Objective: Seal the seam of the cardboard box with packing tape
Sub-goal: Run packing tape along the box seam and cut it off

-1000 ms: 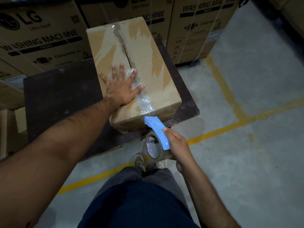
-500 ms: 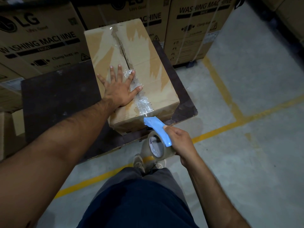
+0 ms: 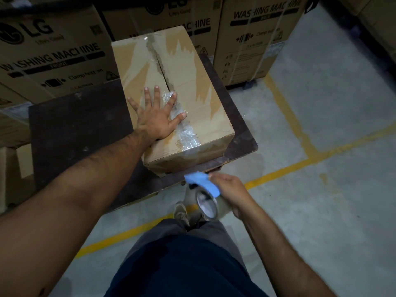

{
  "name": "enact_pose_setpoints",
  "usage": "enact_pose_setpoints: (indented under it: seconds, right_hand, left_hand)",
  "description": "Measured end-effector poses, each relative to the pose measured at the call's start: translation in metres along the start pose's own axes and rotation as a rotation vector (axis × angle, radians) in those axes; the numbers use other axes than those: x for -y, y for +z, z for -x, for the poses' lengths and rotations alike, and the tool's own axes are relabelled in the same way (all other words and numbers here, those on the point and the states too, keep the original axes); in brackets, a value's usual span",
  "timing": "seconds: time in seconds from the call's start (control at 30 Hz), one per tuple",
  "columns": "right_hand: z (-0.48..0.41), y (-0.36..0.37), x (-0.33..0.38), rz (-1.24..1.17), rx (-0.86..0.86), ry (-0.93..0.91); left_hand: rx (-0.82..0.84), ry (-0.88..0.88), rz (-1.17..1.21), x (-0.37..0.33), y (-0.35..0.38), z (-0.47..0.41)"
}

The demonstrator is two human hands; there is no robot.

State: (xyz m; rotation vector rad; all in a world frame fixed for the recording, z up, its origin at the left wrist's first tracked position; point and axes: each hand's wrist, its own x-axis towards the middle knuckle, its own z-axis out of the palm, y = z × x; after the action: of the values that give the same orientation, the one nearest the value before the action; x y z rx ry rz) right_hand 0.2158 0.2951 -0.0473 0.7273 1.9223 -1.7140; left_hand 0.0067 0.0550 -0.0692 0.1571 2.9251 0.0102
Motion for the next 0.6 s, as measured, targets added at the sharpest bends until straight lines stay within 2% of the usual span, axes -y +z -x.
enact_pose_setpoints:
  seconds: [0.07, 0.13, 0.27, 0.5, 0.6]
  right_hand:
    - [0.005, -0.001, -0.012, -0.039, -0.024, -0.020]
    - [0.008, -0.001, -0.014, -0.068, -0.063, -0.122]
    - [0.011, 0.004, -0.014, 0.012, -0.050, -0.260]
    - [0.014, 0.010, -0.023, -0.007, -0.053, -0.261]
    - [0.016, 0.011, -0.023, 0.009, -0.051, -0.263]
  left_hand:
    - [-0.019, -0.010, 0.009, 0.001, 0.002, -0.001]
    - [0.001, -0.012, 0.004, 0.002, 0.001, 0.001]
    - [-0.018, -0.004, 0.006, 0.000, 0.000, 0.001]
    - [0.018, -0.038, 0.094, -0.005, -0.005, 0.009]
    - [0.029, 0.015, 0.213, -0.008, -0.008, 0.023]
